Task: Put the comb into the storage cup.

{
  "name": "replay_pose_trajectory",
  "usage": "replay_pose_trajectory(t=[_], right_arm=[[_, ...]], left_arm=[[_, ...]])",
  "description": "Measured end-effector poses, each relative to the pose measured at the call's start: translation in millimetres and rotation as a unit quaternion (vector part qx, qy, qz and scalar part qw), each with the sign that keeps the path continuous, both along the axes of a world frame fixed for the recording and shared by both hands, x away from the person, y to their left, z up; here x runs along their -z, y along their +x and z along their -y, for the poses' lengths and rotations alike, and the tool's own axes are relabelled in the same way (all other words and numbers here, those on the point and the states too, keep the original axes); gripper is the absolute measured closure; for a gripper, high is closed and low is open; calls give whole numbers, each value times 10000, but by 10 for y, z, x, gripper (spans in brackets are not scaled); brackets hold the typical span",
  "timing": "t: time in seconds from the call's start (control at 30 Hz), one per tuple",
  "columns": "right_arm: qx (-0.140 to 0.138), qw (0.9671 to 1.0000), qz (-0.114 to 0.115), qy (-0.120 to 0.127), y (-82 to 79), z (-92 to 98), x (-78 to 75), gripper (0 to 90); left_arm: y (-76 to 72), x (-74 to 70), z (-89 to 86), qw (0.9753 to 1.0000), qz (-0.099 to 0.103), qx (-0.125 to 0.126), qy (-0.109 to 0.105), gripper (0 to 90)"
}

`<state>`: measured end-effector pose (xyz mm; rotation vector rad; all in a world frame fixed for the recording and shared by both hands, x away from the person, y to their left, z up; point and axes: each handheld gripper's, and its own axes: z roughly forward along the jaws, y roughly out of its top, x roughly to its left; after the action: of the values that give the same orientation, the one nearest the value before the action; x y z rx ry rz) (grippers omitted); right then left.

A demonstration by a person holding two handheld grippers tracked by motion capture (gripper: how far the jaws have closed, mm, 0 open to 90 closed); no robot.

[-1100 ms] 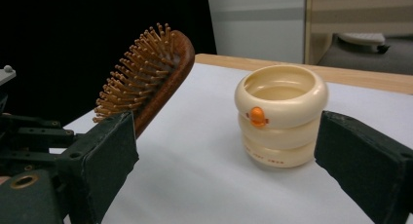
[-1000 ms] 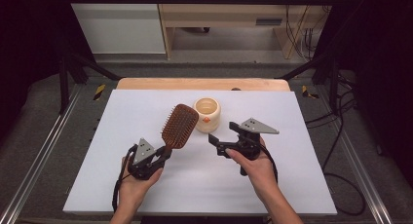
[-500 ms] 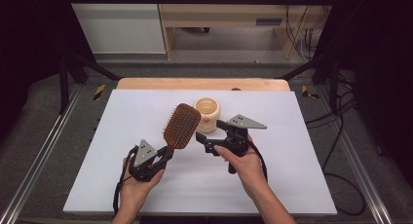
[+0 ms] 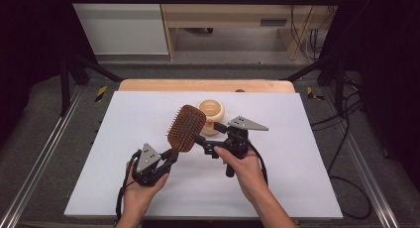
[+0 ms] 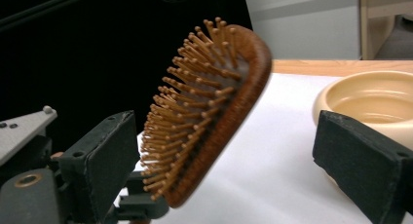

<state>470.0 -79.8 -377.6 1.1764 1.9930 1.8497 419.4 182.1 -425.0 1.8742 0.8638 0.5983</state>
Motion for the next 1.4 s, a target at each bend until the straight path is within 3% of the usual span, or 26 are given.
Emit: replay_pose_trajectory(t=[0.47, 1.4], right_arm=[[-222, 9996, 23, 182, 43, -153, -86, 155], [-413, 9960, -275, 749, 169, -195, -149, 336]], left_arm=[[-57, -31, 63, 9997, 137, 175, -74, 727], [-100, -56, 98, 9990, 333, 222, -214, 726]])
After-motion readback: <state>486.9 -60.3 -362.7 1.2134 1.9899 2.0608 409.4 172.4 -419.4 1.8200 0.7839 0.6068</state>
